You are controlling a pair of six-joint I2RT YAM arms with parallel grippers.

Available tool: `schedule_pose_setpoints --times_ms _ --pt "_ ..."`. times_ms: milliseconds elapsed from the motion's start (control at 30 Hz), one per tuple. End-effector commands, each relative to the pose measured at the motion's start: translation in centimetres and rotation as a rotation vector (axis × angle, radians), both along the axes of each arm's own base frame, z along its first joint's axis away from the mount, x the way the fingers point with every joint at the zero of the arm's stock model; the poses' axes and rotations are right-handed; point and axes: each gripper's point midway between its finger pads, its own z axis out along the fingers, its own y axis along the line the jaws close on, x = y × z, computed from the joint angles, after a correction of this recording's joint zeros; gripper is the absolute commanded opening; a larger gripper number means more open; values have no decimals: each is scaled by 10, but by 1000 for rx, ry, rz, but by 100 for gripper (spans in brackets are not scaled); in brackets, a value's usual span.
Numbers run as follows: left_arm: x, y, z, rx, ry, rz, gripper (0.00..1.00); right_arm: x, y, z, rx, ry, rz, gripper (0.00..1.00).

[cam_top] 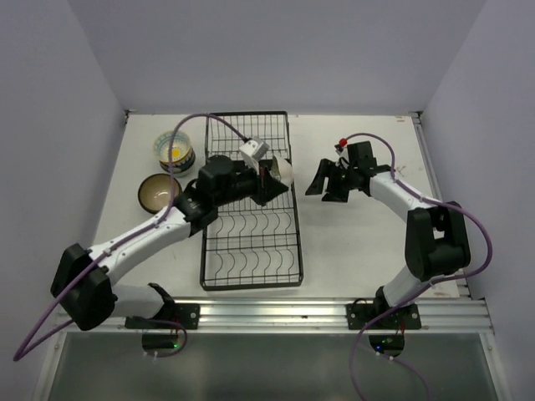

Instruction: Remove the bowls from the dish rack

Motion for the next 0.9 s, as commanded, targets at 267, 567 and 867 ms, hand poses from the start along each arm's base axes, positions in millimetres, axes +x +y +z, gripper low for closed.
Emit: schedule_pose_setpoints --times_ms 267,567,867 --pt "117 231 25 791 -75 701 0 5 7 10 53 -39 -2 70" --pt "170 311 -29 1083 143 817 0 0 12 18 67 -57 16 70" --pt "205 322 -39 1124 172 798 0 0 12 16 63 -57 16 70"
